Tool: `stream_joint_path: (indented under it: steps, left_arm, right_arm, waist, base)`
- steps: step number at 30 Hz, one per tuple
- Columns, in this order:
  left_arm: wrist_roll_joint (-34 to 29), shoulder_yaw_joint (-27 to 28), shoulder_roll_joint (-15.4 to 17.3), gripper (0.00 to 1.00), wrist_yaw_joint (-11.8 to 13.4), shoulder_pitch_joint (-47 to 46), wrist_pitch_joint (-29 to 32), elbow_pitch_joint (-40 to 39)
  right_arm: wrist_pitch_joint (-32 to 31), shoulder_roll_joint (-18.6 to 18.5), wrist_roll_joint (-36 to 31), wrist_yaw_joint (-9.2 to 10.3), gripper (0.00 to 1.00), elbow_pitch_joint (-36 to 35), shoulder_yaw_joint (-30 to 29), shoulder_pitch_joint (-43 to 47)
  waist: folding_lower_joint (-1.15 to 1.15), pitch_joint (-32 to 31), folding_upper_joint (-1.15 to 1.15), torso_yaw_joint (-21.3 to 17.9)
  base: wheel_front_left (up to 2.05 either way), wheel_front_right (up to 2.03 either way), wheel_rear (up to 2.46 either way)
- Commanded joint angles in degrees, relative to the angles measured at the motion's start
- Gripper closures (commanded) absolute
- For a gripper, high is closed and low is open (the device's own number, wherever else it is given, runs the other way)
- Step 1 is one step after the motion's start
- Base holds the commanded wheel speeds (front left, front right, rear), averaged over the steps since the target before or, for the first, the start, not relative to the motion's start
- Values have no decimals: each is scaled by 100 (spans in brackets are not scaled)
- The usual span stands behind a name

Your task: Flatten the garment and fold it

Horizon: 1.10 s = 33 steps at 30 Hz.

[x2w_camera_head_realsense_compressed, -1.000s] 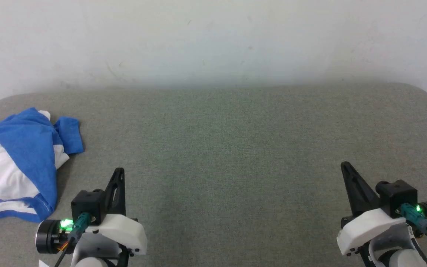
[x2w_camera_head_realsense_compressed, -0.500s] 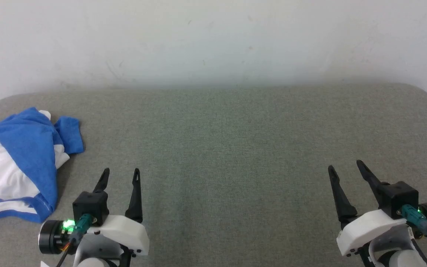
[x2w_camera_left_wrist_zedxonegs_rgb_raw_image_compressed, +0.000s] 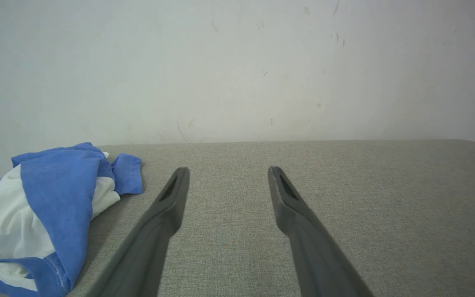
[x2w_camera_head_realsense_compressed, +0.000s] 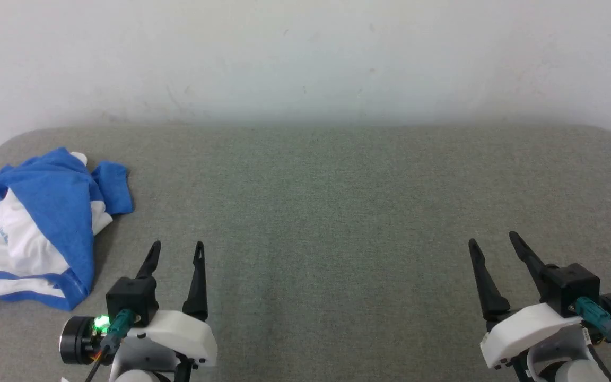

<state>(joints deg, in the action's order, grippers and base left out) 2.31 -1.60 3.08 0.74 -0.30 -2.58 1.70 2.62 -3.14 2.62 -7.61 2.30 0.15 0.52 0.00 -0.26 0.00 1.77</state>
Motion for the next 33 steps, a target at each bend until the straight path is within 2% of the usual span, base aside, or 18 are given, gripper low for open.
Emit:
stream_joint_path:
  steps: [1, 33]
  left_arm:
    - [40, -12, -4, 0, 56, 35, -55, 34]
    - [247, -17, -9, 0, 130, 158, -427, 180]
  right_arm:
    - [54, 6, 62, 2, 0, 27, 8, 57]
    - [424, 12, 433, 5, 0, 312, 197, 124]
  waist:
    - [0, -7, 0, 51]
    - [0, -84, 0, 1310]
  base:
    - [0, 0, 0]
    - [0, 0, 0]
